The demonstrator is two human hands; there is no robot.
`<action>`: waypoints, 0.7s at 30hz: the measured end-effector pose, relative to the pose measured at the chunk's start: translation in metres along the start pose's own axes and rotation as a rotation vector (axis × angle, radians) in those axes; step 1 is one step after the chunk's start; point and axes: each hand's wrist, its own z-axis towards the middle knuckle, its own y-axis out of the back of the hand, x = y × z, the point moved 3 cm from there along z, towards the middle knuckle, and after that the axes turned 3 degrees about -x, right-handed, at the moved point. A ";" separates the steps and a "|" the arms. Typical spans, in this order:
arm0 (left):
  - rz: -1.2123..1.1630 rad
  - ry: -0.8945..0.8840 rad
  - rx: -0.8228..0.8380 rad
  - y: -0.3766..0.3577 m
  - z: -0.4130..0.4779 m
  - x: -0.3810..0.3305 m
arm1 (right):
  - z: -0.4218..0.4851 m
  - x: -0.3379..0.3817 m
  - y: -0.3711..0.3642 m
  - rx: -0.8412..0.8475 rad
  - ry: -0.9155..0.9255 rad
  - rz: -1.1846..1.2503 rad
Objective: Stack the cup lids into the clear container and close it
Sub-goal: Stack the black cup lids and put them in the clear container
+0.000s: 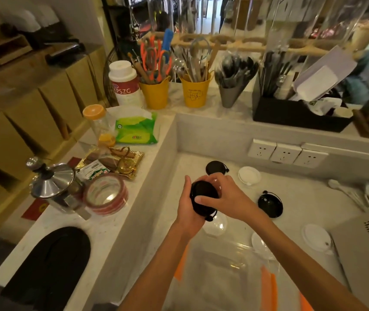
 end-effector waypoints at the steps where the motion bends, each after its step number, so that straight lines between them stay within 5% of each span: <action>1: -0.005 -0.015 0.011 0.001 0.003 -0.003 | 0.003 0.001 0.000 0.025 0.014 0.012; 4: -0.121 -0.014 0.012 0.004 0.011 -0.014 | 0.023 -0.004 0.013 0.048 0.025 0.024; 7: -0.332 0.032 -0.008 0.012 0.023 -0.021 | 0.062 -0.027 0.039 -0.110 -0.001 -0.156; 11: -0.487 0.103 -0.019 0.020 0.033 -0.023 | 0.123 -0.076 0.053 -0.186 -0.196 -0.271; 21: -0.477 0.120 -0.169 0.047 0.068 -0.021 | 0.222 -0.143 -0.004 0.193 -0.199 -0.697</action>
